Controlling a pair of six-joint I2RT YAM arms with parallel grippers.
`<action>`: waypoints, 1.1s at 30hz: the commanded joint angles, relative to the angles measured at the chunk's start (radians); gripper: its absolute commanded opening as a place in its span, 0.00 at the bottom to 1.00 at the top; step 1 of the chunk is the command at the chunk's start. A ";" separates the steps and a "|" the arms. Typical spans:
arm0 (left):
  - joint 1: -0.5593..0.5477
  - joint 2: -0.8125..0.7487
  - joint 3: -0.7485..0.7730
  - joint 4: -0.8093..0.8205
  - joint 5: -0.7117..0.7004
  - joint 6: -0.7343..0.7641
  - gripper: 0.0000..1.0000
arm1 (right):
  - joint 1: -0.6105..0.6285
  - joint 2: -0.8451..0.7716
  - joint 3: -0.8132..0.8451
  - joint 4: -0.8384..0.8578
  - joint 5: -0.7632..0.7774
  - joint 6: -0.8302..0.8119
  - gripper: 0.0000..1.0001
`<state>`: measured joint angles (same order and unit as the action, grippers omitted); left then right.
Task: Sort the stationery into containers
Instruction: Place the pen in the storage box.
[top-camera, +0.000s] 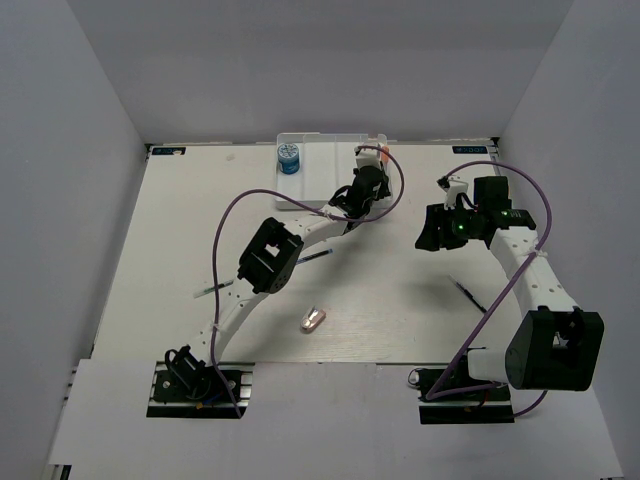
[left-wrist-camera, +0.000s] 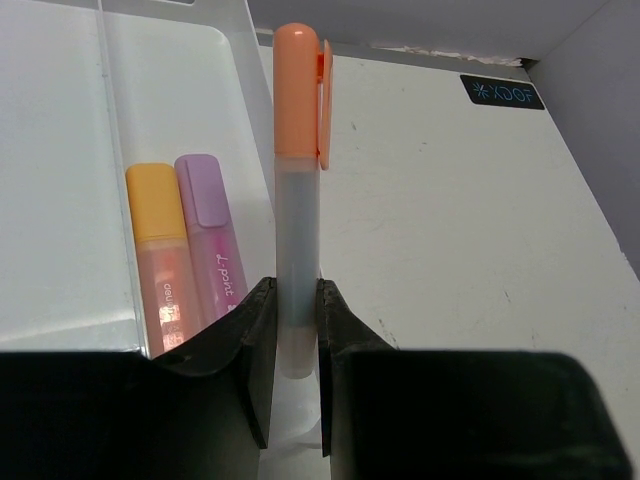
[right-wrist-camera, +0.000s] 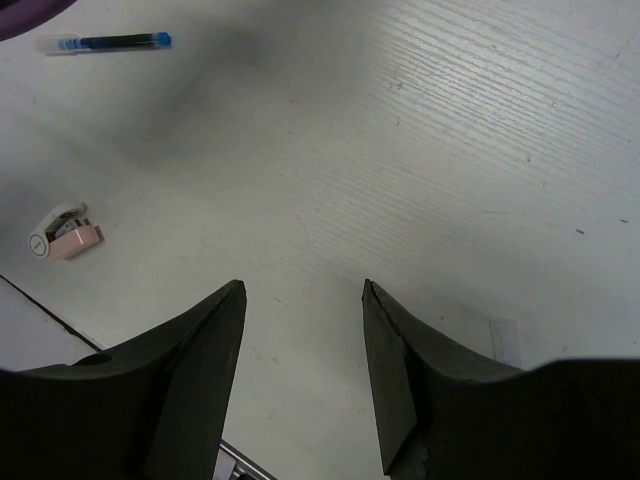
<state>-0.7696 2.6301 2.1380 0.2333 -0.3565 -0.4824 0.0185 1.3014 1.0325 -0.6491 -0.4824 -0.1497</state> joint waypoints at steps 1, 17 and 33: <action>-0.005 -0.005 0.003 -0.005 0.005 -0.016 0.15 | -0.005 -0.005 0.000 0.000 -0.021 -0.011 0.56; -0.005 0.001 -0.006 -0.009 0.007 0.002 0.40 | -0.006 -0.001 0.003 0.006 -0.027 -0.004 0.56; 0.044 -0.192 0.054 -0.147 0.076 0.155 0.51 | -0.006 -0.053 0.041 -0.020 -0.028 -0.005 0.54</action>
<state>-0.7540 2.6179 2.1368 0.1757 -0.3275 -0.4198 0.0151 1.2980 1.0325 -0.6518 -0.4938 -0.1486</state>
